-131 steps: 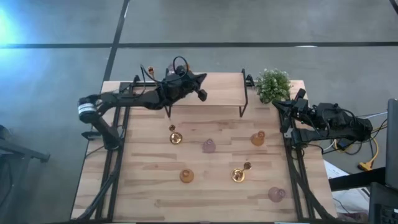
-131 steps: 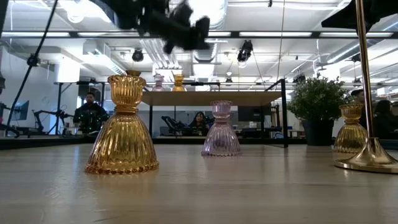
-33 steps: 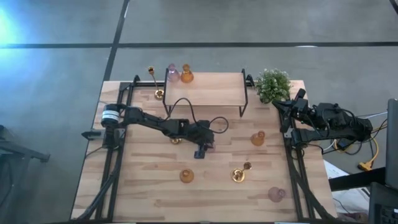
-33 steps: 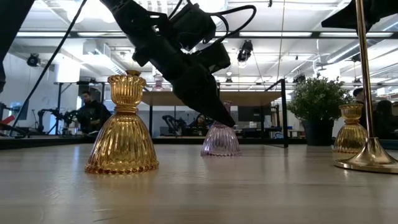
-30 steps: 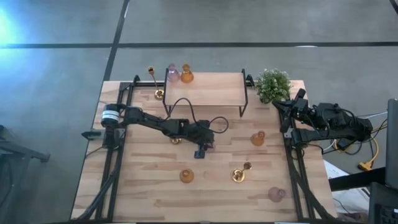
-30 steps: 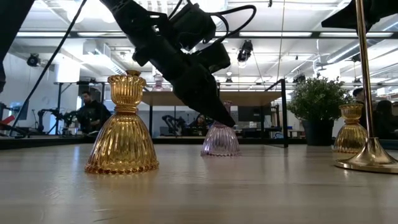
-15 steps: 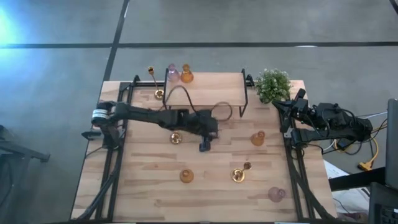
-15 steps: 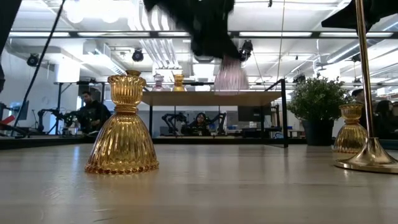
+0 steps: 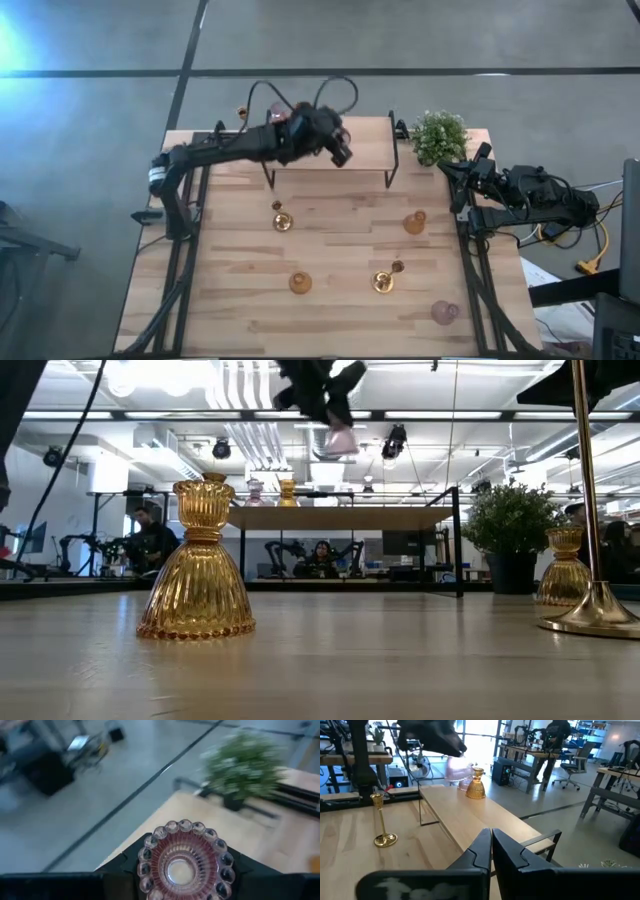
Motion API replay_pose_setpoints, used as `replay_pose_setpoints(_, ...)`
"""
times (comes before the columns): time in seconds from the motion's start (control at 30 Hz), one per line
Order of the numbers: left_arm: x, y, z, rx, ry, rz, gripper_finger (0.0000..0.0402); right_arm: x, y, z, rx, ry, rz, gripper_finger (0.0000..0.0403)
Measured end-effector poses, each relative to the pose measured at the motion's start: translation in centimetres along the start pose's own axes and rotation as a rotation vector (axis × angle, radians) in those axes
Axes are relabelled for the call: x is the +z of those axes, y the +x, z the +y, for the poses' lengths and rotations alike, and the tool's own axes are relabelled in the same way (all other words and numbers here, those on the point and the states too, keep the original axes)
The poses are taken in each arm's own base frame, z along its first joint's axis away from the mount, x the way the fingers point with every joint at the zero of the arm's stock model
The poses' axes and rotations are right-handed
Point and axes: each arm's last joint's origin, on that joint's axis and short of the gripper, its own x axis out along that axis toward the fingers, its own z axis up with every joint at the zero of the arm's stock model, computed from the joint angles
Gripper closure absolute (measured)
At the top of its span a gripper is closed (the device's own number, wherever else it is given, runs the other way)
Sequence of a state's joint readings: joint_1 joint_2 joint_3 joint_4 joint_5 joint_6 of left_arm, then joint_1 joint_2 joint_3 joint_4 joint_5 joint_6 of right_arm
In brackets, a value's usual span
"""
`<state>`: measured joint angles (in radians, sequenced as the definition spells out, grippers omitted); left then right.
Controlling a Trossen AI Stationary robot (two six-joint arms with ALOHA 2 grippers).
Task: Pick & Place candle stick holders
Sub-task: Put the top purple glass candle holder on the shelf aligned with the other glass candle holders
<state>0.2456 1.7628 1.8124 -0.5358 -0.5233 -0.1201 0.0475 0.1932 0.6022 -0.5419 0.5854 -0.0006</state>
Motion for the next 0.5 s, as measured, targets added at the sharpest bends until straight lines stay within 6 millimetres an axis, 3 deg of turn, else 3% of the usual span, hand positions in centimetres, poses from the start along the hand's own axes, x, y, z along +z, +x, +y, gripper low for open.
replay_pose_setpoints(0.17, -0.4, 2.3, 2.4, 0.083, -0.074, 0.038, 0.0251, 0.0, 0.0, 0.0, 0.0, 0.0, 0.0, 0.0394)
replay_pose_setpoints(0.5, -2.4, 6.7, 3.5, 0.109, -0.091, 0.112, 0.0251, 0.0, 0.0, 0.0, 0.0, 0.0, 0.0, 0.0394)
